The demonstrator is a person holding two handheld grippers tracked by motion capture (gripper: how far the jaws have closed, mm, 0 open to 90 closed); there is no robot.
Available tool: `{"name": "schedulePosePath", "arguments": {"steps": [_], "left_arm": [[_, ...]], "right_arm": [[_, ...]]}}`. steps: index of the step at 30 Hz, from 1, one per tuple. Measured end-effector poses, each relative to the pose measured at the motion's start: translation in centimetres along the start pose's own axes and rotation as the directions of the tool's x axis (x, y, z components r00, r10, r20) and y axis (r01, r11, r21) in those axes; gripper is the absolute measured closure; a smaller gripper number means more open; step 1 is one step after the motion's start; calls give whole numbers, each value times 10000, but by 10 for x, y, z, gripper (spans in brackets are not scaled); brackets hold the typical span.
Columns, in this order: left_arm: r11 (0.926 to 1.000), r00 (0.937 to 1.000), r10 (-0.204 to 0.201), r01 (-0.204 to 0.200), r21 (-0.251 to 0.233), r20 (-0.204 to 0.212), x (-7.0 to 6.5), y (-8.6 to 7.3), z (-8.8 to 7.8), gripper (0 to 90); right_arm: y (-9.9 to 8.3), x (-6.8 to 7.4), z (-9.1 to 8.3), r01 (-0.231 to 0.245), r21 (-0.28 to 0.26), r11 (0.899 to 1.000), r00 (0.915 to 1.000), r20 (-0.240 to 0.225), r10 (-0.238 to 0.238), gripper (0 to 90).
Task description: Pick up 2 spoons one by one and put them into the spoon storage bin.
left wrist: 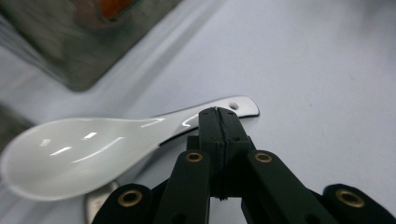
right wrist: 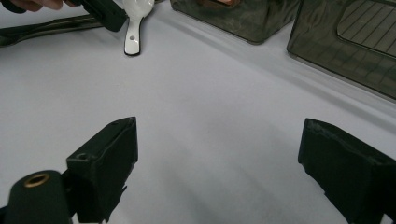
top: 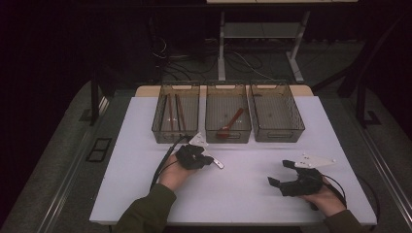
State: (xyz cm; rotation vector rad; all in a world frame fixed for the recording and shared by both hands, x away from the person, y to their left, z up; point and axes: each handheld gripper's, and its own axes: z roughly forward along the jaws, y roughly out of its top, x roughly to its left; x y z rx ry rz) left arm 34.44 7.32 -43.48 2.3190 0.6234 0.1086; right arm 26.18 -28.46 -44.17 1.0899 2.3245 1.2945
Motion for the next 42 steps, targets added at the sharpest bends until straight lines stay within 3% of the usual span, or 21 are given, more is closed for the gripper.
{"name": "schedulePosePath", "arguments": {"steps": [5, 15, 24, 27, 31, 42], "left_arm": [[10000, 9996, 57, -58, 54, 276, -3, 1, 7, 890], [10000, 9995, 26, -24, -67, 310, -3, 4, 12, 890], [9999, 9999, -11, 13, -137, 163, -1, 12, 20, 890], [9996, 9999, 137, -137, -233, 2, 2, 16, 23, 890], [9990, 9996, -269, 265, -369, -80, 5, 21, 28, 889], [9955, 9962, -811, 794, -508, -319, 15, 31, 39, 890]], "right_arm": [[0, 1, 0, 63, 51, 10000, 10000, 8, -63, 122], [0, 1, 1, 55, 62, 10000, 10000, 22, -55, 122], [0, 1, 2, 84, 115, 9999, 10000, 14, -84, 122], [-1, 1, 3, 64, 148, 9999, 10000, -6, -64, 122], [-1, 0, 3, 58, 138, 9999, 10000, -27, -58, 122], [-1, 1, 4, 68, 179, 9998, 10000, -19, -68, 122]]}}
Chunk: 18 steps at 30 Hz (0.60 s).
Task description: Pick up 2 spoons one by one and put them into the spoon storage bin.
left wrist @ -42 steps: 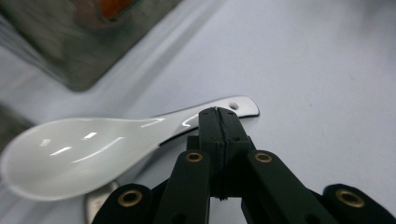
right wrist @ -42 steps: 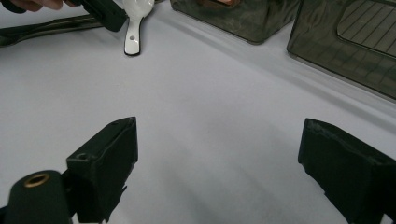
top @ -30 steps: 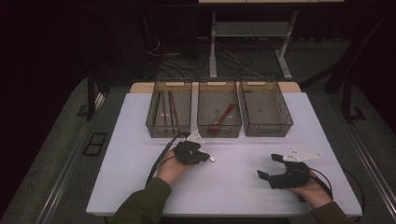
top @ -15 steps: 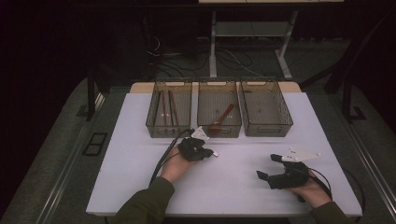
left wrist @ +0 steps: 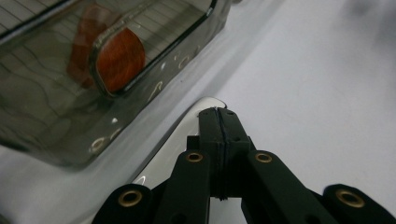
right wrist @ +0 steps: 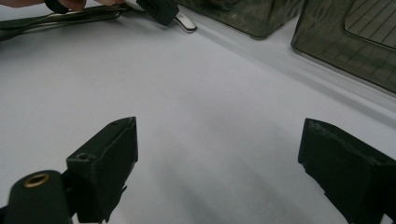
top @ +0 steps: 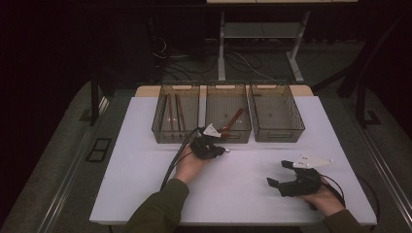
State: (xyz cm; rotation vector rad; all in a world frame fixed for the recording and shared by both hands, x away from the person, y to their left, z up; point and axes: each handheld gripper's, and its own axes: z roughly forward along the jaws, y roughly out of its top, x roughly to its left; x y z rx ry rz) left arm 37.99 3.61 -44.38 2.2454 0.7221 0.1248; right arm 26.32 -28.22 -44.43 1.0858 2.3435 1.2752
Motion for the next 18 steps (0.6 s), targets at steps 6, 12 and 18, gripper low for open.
{"name": "schedulePosePath", "arguments": {"steps": [6, 12, 18], "left_arm": [[9998, 9999, 127, -126, -144, 91, 1, 1, -2, 889], [9979, 9999, 126, -119, -636, 106, 3, -2, -31, 869], [9961, 9997, -70, 50, -879, -225, 14, -17, -63, 797]], "right_arm": [[0, 0, 0, -18, -10, 10000, 10000, 5, 18, 122], [0, 0, -1, 2, -68, 10000, 10000, 14, -1, 122], [0, 0, -1, 32, -76, 10000, 10000, 25, -32, 122]]}}
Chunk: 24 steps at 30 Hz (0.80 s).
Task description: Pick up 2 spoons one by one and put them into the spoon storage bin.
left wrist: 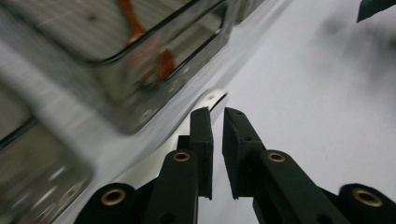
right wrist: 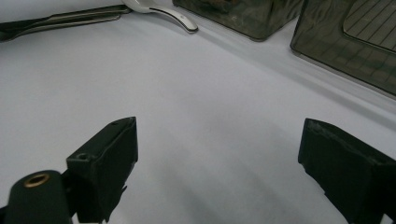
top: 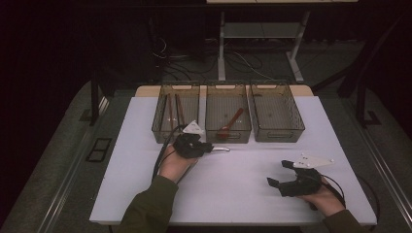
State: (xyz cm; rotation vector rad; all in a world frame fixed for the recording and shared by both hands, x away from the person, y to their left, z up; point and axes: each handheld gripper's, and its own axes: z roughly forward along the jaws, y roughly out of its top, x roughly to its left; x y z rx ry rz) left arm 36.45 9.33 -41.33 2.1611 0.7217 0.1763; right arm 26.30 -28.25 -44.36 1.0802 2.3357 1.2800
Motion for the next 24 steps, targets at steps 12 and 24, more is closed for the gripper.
{"name": "schedulePosePath", "arguments": {"steps": [12, 24], "left_arm": [[9970, 9917, -616, 664, 390, -1129, 23, -18, -8, 576], [9928, 9905, -811, 902, 791, -1114, 29, -22, 4, 503]], "right_arm": [[0, 0, 0, 5, 19, 10000, 10000, 26, -5, 122], [0, 1, 1, 30, 58, 10000, 10000, -12, -30, 122]]}}
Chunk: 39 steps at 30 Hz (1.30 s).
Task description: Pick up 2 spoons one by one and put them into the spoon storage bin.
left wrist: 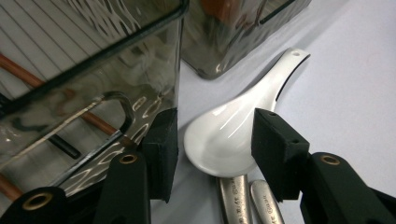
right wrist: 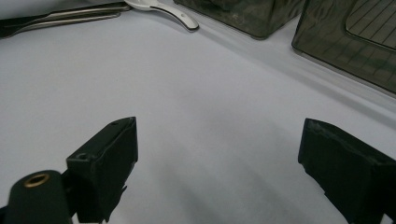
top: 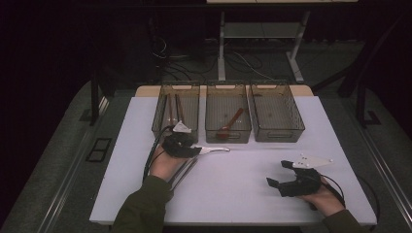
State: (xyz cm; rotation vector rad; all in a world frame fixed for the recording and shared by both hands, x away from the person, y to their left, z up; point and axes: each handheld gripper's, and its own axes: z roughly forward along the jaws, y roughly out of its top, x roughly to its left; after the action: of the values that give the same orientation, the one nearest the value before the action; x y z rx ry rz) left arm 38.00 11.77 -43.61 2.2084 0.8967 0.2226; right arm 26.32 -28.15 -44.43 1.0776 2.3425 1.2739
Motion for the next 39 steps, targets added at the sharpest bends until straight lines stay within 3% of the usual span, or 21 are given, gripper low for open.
{"name": "schedulePosePath", "arguments": {"steps": [6, 9, 12, 15, 19, 23, 27, 32, 39], "left_arm": [[9996, 9993, -200, 193, 211, 325, -1, -2, 4, 501], [9991, 9995, -97, 84, 407, 306, -2, -2, 6, 486], [9992, 9991, -172, 158, 354, 392, 0, -2, 7, 486], [9988, 9972, -479, 474, 106, 571, 1, -2, 7, 496], [9989, 9979, -468, 470, -36, 452, 1, 0, 8, 500], [9990, 9983, -452, 454, -51, 378, 1, 0, 14, 567], [9998, 9996, -181, 181, -6, 196, 0, 1, 14, 635], [9999, 9993, 162, -161, -52, 327, -1, 3, 11, 753], [9969, 9955, 773, -762, -213, 550, -8, 5, 10, 821]], "right_arm": [[0, 0, 0, 7, 0, 10000, 10000, -7, -7, 122], [0, 0, 0, 10, 4, 10000, 10000, -6, -10, 122], [0, 0, 0, 15, 25, 10000, 10000, 4, -15, 122], [0, 0, 0, 8, 37, 10000, 10000, 4, -8, 122], [0, 0, 0, 18, 50, 10000, 10000, 19, -18, 122], [0, 0, 1, 43, 71, 10000, 10000, 20, -43, 122], [0, 0, 0, 16, 48, 10000, 10000, 13, -16, 122], [0, 1, 1, 41, 48, 10000, 10000, -7, -41, 122], [0, 0, 0, 27, 36, 10000, 10000, -3, -27, 122]]}}
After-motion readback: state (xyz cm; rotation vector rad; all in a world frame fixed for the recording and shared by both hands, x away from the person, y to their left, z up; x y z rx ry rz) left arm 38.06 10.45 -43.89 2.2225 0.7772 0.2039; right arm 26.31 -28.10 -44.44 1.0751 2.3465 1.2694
